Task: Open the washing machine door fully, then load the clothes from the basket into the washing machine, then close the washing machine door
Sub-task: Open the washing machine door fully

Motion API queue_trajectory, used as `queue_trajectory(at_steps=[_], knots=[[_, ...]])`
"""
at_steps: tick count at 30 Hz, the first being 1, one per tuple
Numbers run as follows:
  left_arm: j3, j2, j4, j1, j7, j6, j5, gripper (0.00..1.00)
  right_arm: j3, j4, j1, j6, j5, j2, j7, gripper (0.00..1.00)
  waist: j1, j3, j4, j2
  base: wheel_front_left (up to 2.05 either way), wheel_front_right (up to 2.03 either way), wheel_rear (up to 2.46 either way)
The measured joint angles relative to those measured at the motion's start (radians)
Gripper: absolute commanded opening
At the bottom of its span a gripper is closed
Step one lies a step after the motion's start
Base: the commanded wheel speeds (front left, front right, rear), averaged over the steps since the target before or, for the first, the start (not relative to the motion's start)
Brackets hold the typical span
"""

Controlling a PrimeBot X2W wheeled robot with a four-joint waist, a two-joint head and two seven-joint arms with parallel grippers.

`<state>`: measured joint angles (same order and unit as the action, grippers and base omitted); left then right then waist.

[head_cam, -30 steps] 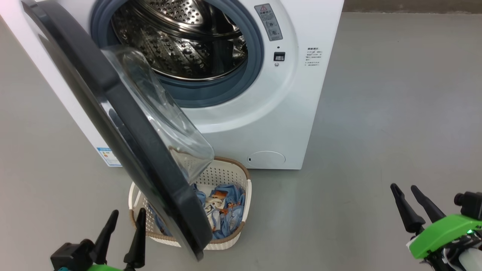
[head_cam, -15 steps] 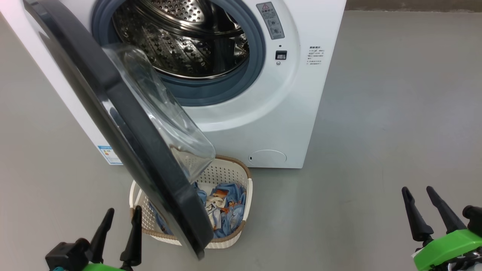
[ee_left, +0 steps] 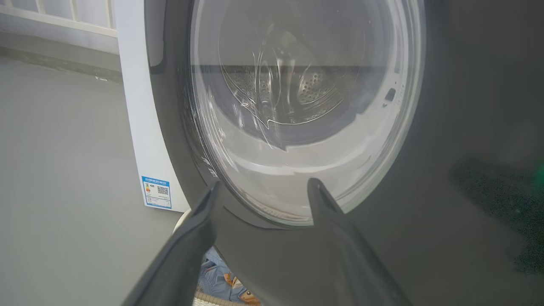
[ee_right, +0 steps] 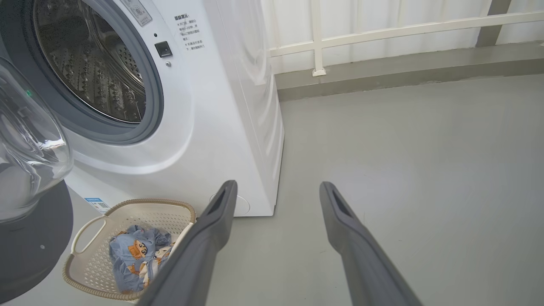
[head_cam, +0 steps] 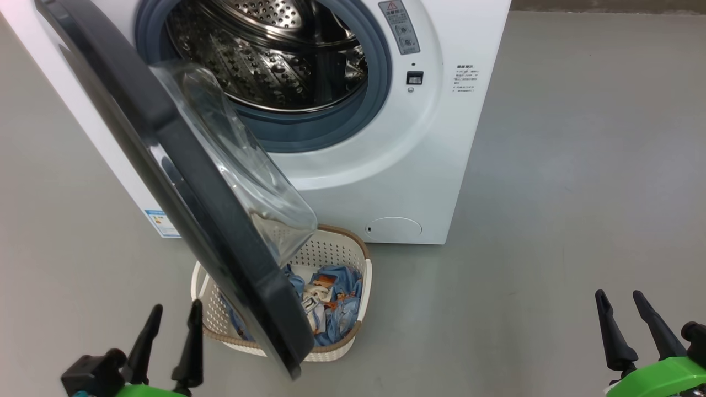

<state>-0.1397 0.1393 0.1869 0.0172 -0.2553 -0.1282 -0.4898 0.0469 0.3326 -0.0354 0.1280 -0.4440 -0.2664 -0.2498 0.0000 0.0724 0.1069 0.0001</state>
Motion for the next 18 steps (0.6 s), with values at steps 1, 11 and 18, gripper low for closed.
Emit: queue_trajectory(at_steps=[1,11,18], knots=[[0.009,-0.004,-0.001,0.001,0.0,0.0,0.0,0.27,0.001,0.0,0.0,0.0,0.001,0.002,0.0,1.0,0.0,-0.001,0.001,0.0,0.0,0.0,0.0],[0.136,-0.049,-0.186,0.014,0.0,0.0,-0.028,0.0,0.013,-0.018,0.006,0.0,0.002,0.011,0.0,1.0,0.0,-0.011,0.015,0.0,0.0,0.0,0.0],[0.148,-0.081,-0.489,0.014,-0.001,0.0,-0.007,0.0,0.012,-0.026,0.016,0.0,0.002,0.013,0.0,1.0,0.0,-0.016,0.022,0.0,0.0,0.0,0.0]])
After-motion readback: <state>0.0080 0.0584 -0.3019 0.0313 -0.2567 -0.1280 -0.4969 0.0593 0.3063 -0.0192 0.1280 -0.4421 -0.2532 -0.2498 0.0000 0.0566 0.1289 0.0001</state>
